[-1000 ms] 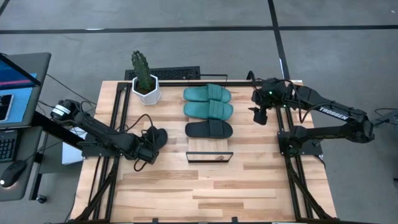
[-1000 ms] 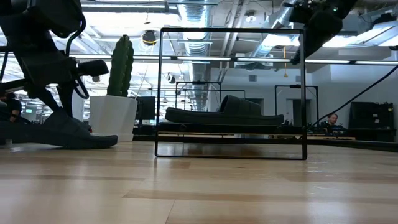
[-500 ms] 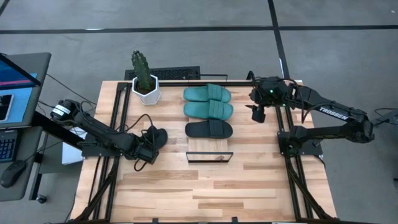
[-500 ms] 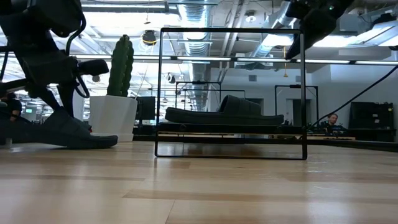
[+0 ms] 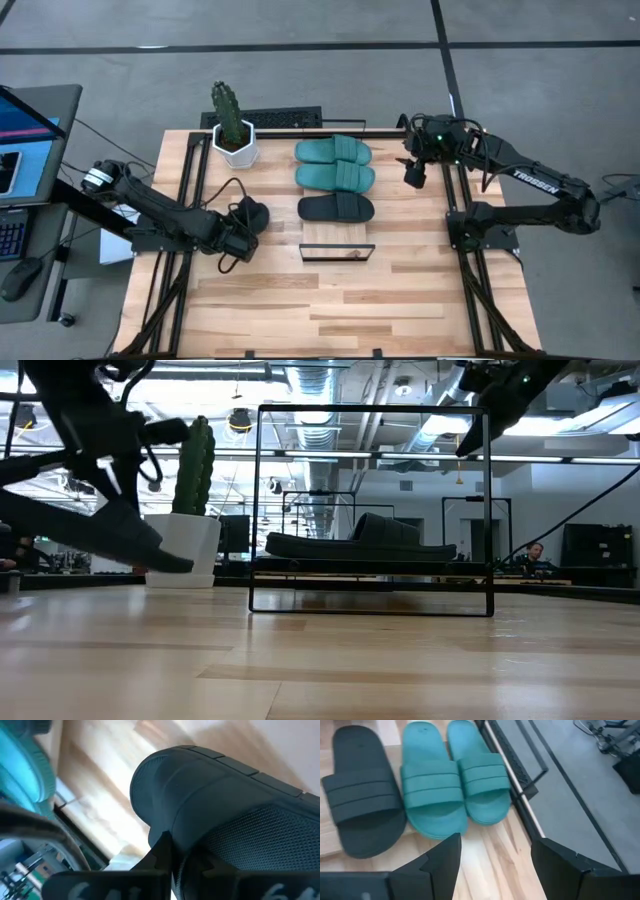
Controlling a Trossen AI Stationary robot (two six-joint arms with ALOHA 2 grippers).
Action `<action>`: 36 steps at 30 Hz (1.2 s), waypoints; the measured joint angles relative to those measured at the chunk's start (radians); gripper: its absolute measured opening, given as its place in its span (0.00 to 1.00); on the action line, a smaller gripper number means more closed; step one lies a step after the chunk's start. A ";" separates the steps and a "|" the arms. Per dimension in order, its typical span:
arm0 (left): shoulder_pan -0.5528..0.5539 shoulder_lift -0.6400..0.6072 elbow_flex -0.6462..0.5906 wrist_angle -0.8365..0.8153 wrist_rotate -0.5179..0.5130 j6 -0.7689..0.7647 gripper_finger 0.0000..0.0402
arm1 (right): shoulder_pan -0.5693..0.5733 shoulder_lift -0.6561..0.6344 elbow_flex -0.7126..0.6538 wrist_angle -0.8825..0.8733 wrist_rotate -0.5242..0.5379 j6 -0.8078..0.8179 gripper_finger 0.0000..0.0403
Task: Pick and place slides into the shelf
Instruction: Put the black slide on the shelf
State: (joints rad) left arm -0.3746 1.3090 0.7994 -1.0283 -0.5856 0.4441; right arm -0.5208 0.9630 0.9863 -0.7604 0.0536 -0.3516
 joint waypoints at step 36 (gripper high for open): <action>0.091 -0.254 0.257 0.021 -0.086 0.318 0.00 | -0.071 0.007 0.000 0.126 -0.350 -0.129 0.56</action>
State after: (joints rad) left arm -0.2836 1.0550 1.0566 -1.0072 -0.6711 0.7619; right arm -0.5919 0.9703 0.9867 -0.6340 -0.2960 -0.4805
